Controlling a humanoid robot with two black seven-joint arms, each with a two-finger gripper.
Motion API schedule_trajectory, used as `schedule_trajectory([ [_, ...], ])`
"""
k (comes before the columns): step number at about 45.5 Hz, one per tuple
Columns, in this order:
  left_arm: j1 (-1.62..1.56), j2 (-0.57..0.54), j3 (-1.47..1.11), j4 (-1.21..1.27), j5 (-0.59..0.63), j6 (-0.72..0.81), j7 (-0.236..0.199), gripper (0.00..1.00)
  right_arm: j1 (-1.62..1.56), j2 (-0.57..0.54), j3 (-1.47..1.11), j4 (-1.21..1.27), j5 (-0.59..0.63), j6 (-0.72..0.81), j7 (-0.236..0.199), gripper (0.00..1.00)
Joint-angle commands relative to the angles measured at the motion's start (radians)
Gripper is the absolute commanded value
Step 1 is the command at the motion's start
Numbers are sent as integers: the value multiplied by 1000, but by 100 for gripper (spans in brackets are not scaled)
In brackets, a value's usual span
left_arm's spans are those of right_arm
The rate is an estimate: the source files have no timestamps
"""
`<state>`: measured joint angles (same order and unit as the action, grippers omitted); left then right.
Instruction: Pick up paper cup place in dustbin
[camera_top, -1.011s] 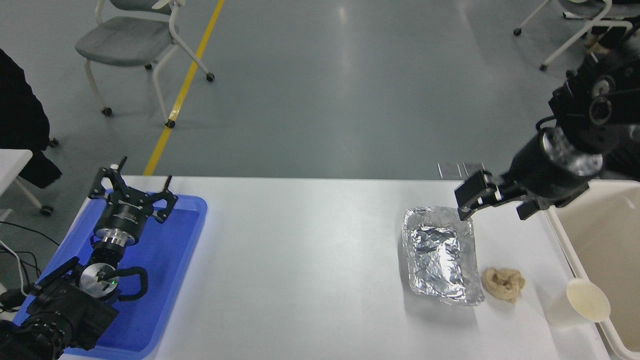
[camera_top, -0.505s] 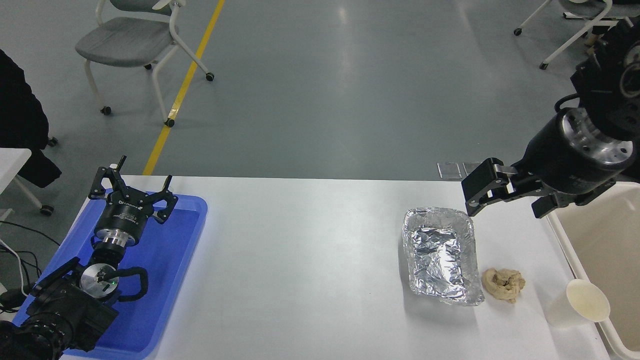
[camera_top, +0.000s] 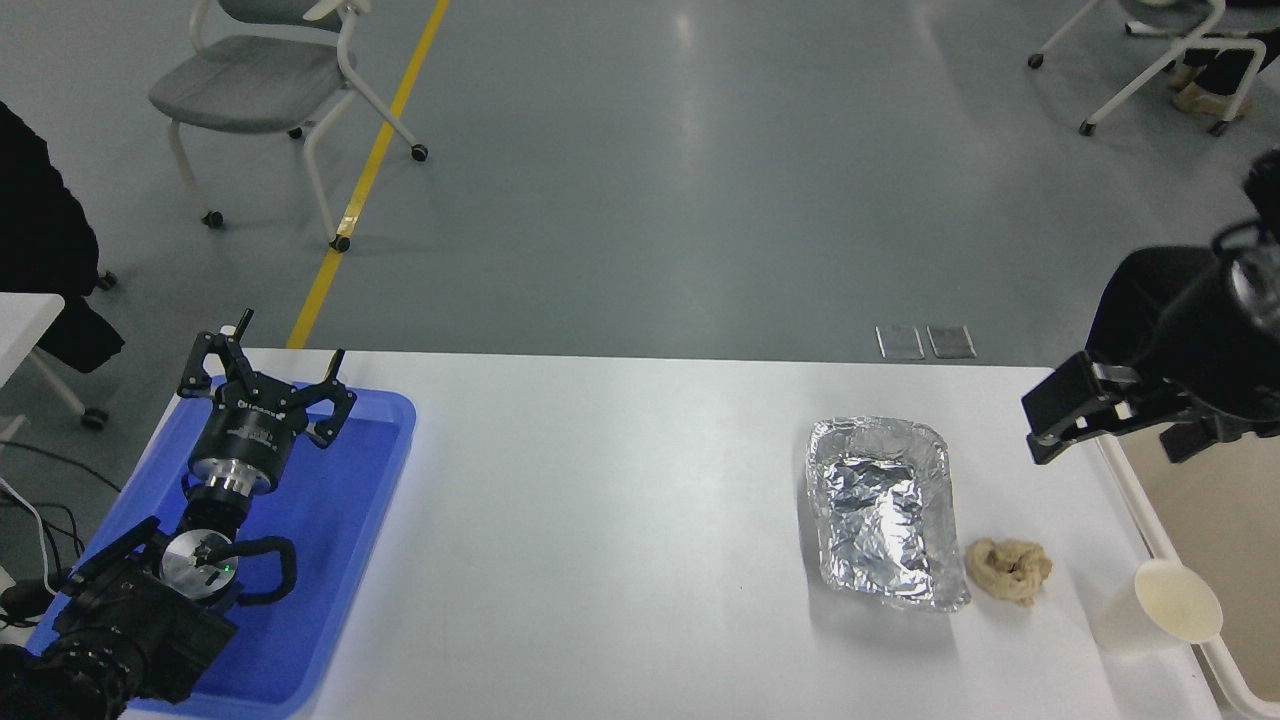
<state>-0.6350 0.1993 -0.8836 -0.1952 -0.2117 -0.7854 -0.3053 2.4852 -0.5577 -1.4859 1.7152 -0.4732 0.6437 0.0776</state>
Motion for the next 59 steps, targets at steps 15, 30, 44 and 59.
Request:
schedule_trajectory([
  [15,-2,-1,0,0,0,0,0,100,-603,-439,261,-347,-498,-199,16,100],
  [30,-3,-3,0,0,2,0,0,100,-979,-446,509,-497,-579,-286,62,100],
  [44,-3,-3,0,0,2,0,0,100,-1180,-409,648,-598,-579,-348,74,100],
  [59,-3,-3,0,0,0,0,0,100,-1359,-332,773,-683,-579,-420,74,100],
])
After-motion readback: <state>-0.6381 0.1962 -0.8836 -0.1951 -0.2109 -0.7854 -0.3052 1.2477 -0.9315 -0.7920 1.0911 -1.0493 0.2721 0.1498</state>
